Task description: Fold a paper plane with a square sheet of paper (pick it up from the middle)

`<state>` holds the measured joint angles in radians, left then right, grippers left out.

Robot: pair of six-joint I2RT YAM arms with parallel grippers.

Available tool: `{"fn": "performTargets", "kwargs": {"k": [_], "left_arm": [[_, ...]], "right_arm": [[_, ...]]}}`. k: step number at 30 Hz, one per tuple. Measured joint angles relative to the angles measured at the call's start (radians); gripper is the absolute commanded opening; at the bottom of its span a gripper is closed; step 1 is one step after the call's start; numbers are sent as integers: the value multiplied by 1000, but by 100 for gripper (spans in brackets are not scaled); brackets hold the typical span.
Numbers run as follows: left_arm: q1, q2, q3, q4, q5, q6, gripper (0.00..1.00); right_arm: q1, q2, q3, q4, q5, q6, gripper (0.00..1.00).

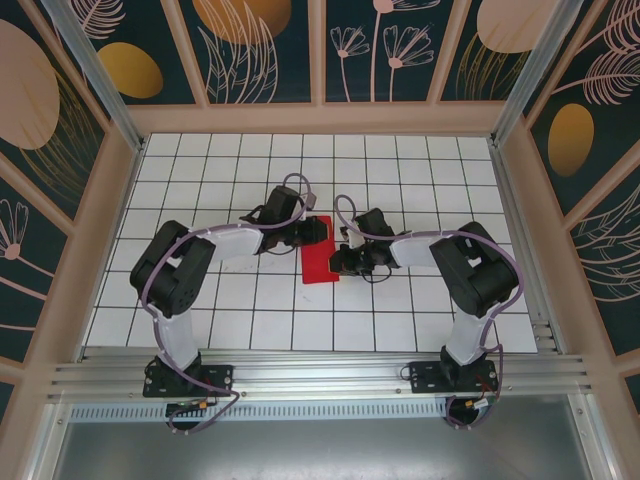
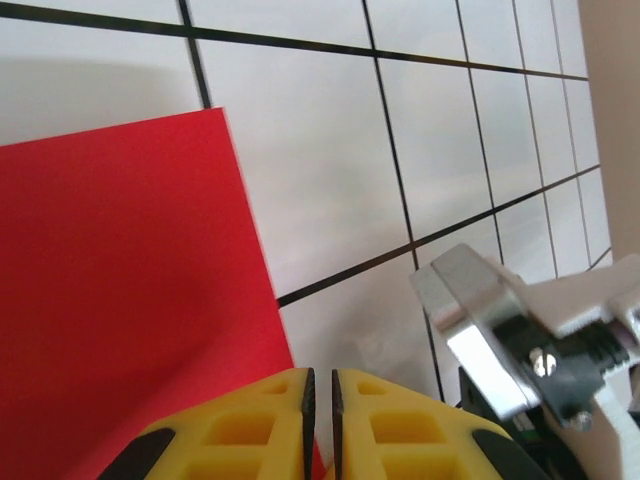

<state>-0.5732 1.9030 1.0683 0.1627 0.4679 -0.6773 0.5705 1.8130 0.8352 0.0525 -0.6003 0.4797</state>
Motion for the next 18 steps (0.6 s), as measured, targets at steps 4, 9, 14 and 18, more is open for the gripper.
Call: {"fn": "performTargets", "kwargs": {"k": [4, 9, 14, 18], "left_arm": [[0, 61, 42, 13, 22, -12, 14], [0, 133, 101, 11, 20, -13, 13], [0, 192, 171, -26, -19, -8, 11], [0, 227, 218, -76, -77, 8, 11]], "right_arm": [[0, 0, 0, 0, -3, -7, 10], [0, 0, 0, 0, -4, -11, 10], [0, 0, 0, 0, -4, -11, 10], [0, 0, 0, 0, -4, -11, 10]]}}
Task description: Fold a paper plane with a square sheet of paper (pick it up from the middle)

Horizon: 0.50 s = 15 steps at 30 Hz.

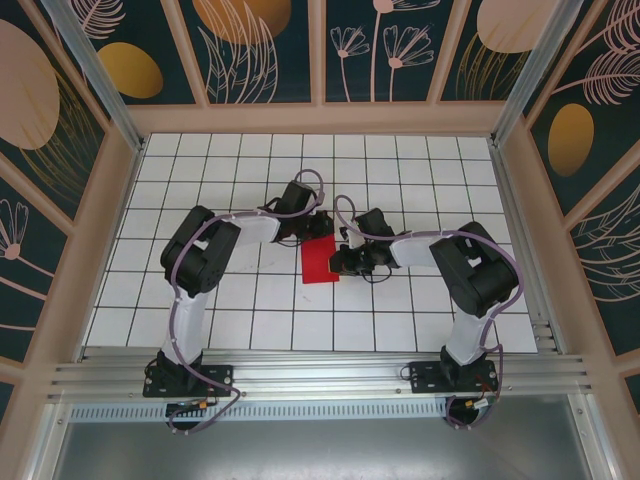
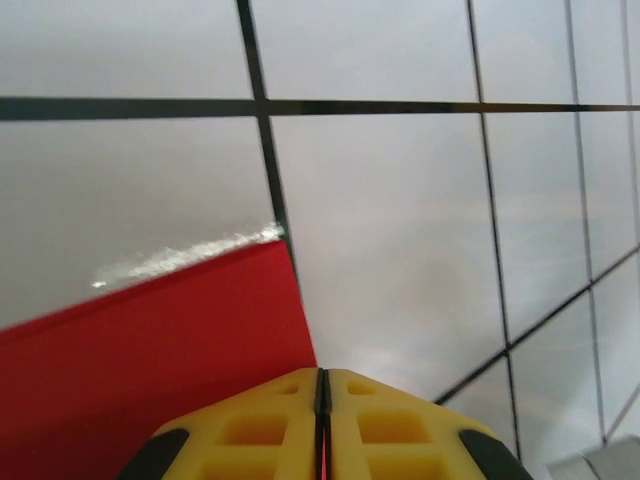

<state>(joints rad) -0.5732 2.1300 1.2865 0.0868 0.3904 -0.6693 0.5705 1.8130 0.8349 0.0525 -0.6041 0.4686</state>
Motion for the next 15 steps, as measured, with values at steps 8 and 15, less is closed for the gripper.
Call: {"fn": "performTargets", "kwargs": {"k": [8, 15], "left_arm": [[-1, 12, 25, -32, -25, 22, 9], [-1, 12, 27, -36, -26, 38, 10]], "right_arm": [[-2, -10, 0, -3, 1, 14, 12], [-29, -31, 39, 13, 31, 72, 13]]}}
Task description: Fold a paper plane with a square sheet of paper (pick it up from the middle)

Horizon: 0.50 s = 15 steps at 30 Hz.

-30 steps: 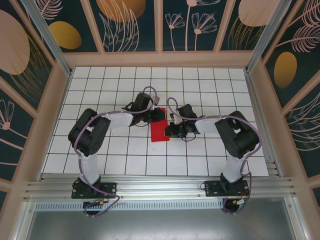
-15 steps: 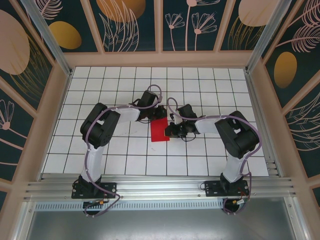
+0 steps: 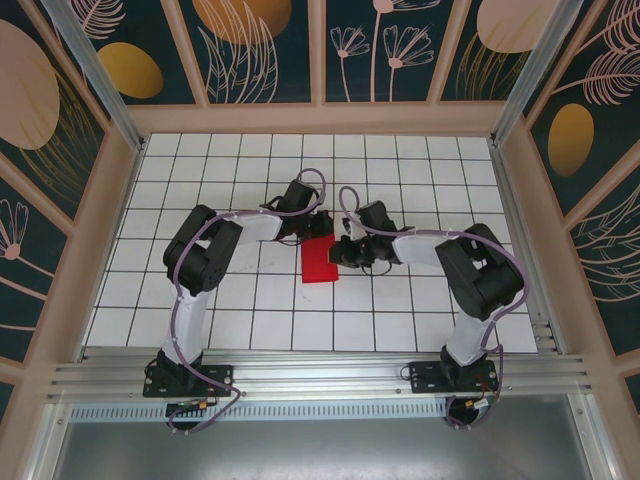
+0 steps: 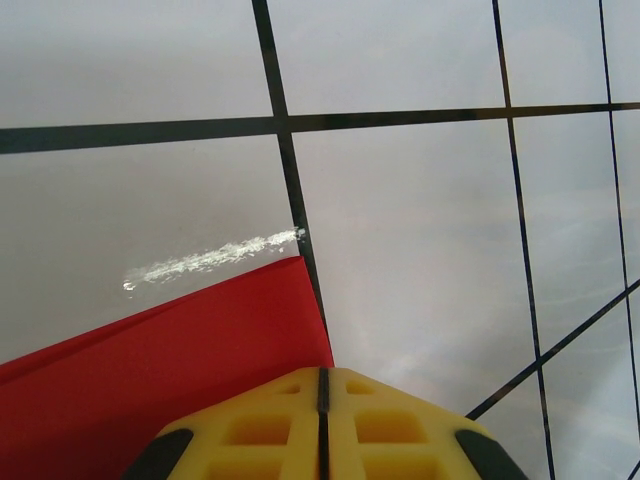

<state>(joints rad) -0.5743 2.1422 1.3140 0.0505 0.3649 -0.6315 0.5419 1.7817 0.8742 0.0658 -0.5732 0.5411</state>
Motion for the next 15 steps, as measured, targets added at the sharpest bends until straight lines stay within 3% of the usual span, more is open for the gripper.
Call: {"fn": "performTargets", "kwargs": {"k": [5, 15], "left_arm": [[0, 0, 2, -3, 0, 3, 10], [0, 0, 2, -3, -4, 3, 10]], "right_arm": [[-45, 9, 33, 18, 14, 24, 12], [-43, 106, 108, 32, 4, 27, 11]]}}
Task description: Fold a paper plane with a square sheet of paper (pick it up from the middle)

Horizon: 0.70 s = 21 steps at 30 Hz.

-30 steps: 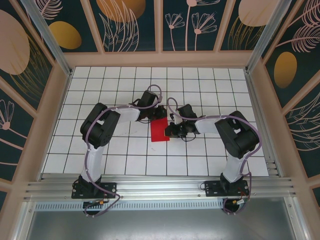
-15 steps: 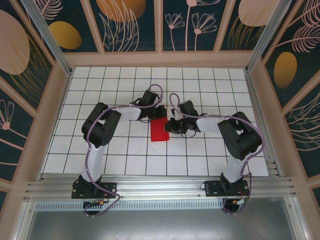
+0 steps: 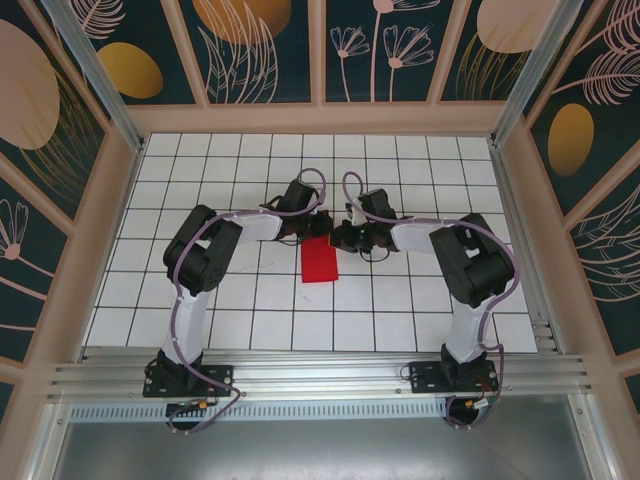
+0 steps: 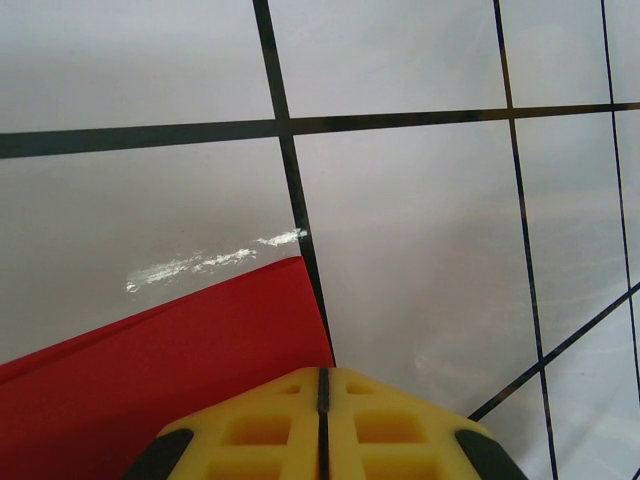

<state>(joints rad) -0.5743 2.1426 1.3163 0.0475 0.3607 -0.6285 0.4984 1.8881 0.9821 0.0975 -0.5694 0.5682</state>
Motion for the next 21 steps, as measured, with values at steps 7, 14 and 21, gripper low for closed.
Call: {"fn": "performTargets", "kwargs": {"k": [7, 14, 21], "left_arm": [[0, 0, 0, 0, -5, 0, 9], [-1, 0, 0, 0, -11, -4, 9], [-4, 0, 0, -2, -26, -8, 9]], "right_arm": [[3, 41, 18, -27, 4, 0, 11], [15, 46, 29, -53, 24, 0, 11], [26, 46, 27, -56, 22, 0, 11]]}}
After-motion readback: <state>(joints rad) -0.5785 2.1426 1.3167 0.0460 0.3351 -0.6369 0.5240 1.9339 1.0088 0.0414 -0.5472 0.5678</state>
